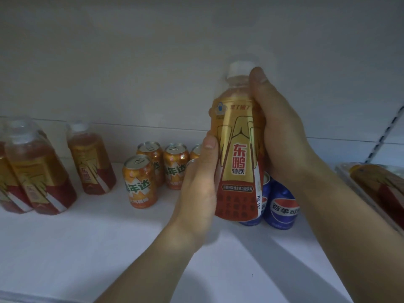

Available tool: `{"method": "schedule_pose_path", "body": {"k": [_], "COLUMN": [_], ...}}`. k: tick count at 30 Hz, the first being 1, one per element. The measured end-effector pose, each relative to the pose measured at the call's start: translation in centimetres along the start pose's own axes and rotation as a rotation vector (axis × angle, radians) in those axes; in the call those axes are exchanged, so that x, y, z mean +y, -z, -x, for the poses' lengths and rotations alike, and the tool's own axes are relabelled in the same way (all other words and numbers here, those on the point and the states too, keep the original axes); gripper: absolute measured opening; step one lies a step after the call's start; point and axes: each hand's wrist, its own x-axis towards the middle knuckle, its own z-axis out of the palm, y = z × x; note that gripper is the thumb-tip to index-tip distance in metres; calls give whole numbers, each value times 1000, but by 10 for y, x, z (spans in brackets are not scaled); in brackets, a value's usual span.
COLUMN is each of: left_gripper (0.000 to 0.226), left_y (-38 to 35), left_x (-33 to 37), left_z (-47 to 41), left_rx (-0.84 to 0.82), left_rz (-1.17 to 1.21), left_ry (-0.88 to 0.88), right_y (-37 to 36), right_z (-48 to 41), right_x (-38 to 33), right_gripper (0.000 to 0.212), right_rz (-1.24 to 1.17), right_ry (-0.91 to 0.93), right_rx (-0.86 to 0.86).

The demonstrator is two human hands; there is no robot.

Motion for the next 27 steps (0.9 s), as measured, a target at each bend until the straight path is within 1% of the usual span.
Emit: {"method": "schedule_pose_path", "body": {"k": [2, 4, 6, 8, 11, 14, 16, 18, 22, 25, 27], "left_gripper": [48, 49, 48, 49, 54, 49, 44, 41, 44, 41, 50], "left_y": [0, 0, -2, -2, 1, 4, 3, 1, 0, -1, -1], "left_x": [-3, -4, -2, -3, -5, -5, -4, -2, -3, -3, -1], "left_z": [1, 1, 2, 2, 1, 1, 2, 3, 2, 3, 3], "left_rx": [23, 36, 44, 85, 148, 181, 185, 179, 177, 200, 192], "left_rz": [-27, -61, -114, -195, -371, -427, -443, -445, -434, -428, -306], "left_ry": [-17, -48, -88, -137, -224, -265, -269, -273, -287, -300, -219], "right_y": [0, 0, -1, -2, -1, -2, -2, -1, 0, 2, 3], "right_z": [0, 0, 0, -1, -1, -1, -1, -1, 0, 0, 0], "right_x": [2, 4, 5, 4, 4, 3, 3, 3, 0, 0, 0], "right_gripper": [62, 61, 53, 45, 47, 52, 53, 50, 51, 53, 52], "right_rz": [27, 2, -61, -119, -181, -200, -216, -240, -248, -245, -200], "right_ry": [4, 2, 4, -3, -27, -50, -63, -61, -47, -59, -55], "right_rx": [-19, -28, -36, -31, -16, -19, -12, -12, -26, -46, -67]}}
